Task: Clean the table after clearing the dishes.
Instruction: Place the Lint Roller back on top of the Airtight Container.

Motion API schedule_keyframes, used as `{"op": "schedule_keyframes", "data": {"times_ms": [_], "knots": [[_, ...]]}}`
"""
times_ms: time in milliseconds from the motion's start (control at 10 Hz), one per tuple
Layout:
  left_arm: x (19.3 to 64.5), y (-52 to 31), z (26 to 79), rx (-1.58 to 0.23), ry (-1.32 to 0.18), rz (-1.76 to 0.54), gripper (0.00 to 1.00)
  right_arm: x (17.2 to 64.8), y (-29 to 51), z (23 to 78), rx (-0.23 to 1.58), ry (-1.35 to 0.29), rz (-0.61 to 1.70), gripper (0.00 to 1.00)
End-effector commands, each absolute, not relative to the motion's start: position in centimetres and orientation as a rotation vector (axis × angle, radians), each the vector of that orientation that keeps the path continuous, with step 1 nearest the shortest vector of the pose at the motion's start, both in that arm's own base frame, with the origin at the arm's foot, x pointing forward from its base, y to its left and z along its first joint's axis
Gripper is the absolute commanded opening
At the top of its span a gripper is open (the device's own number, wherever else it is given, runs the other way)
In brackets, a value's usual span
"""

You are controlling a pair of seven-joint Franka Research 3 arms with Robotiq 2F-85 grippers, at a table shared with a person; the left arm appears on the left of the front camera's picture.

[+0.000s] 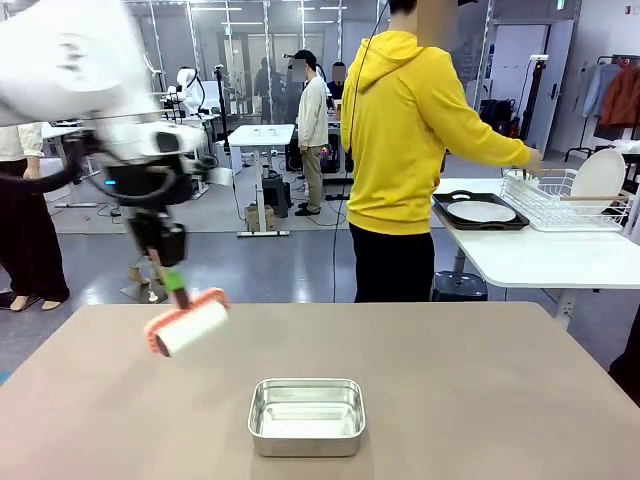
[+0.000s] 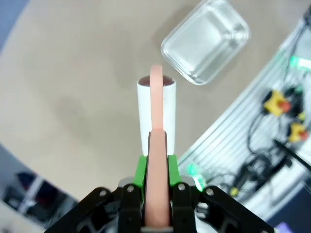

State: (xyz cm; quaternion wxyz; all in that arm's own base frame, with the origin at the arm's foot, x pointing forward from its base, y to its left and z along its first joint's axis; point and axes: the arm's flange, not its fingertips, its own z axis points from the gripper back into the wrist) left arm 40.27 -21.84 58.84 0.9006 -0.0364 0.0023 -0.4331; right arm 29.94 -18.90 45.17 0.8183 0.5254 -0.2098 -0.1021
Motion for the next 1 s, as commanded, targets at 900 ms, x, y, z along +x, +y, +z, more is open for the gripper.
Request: {"op": "schedule_keyframes", "data": {"times_ms": [900], "knots": [[44.0, -42.0, 48.8, -0.051, 0.217, -1.357, 0.21, 29.9, -18.8, 45.5, 1.123, -0.452, -0.217, 1.0]]}}
